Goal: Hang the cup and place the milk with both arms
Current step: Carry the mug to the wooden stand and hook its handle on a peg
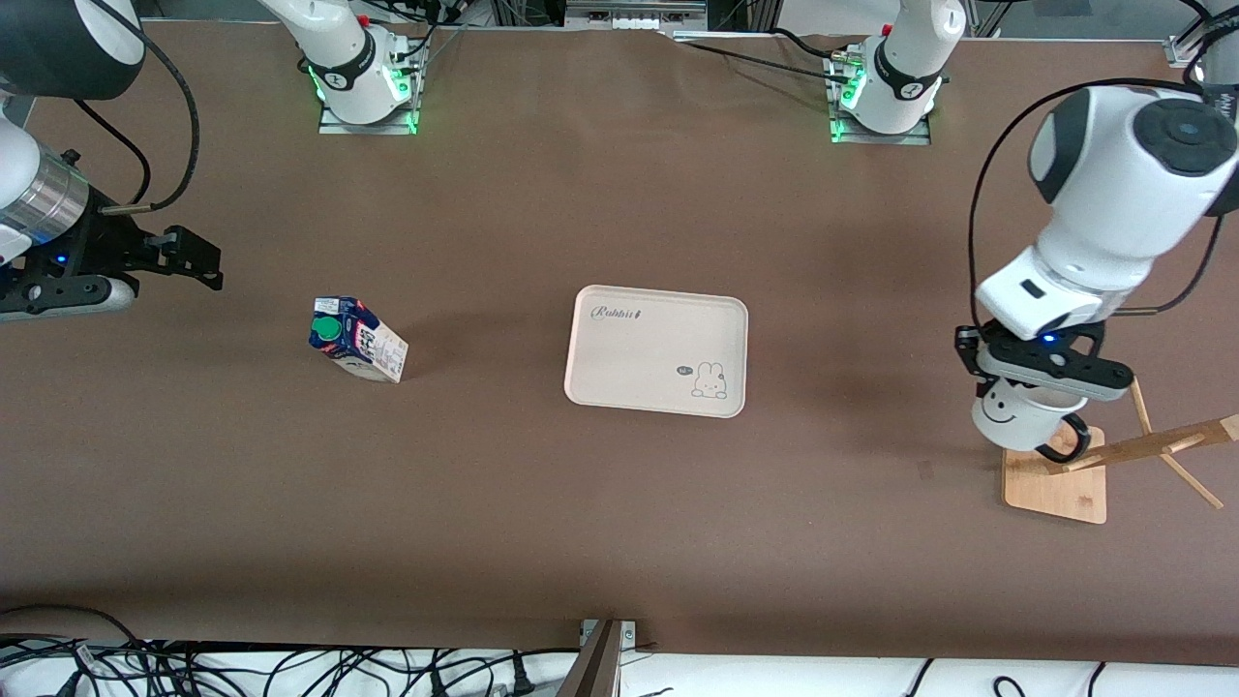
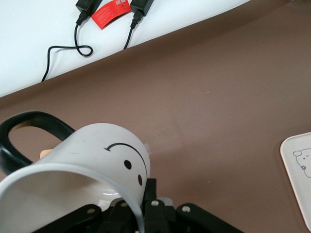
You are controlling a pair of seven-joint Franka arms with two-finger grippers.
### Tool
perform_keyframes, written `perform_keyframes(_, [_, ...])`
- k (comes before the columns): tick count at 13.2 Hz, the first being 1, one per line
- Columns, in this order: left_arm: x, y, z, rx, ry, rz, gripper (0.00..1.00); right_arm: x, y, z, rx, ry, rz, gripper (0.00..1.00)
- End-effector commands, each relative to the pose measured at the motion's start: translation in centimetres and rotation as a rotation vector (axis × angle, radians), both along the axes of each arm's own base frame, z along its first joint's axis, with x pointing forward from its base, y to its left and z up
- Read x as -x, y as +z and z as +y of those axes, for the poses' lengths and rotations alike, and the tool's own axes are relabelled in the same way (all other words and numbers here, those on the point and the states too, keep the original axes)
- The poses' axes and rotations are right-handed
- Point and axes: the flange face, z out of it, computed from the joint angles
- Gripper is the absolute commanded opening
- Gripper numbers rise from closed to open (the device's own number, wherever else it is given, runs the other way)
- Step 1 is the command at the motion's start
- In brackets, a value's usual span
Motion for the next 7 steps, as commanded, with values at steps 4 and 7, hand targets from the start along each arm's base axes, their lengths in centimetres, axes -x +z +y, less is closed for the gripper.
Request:
perform_keyframes(4, [0.1, 0.3, 6.5, 0.095, 0.056, -0.007, 0.0, -0.1, 0.2, 0.0, 0.005, -0.006, -0.006, 1.0])
perform_keyframes(7, [-0.3, -0.5, 9.9, 0.123, 0.114, -0.001, 0.0, -0.1, 0.2, 0.0, 0.005, -0.006, -0.006, 1.0])
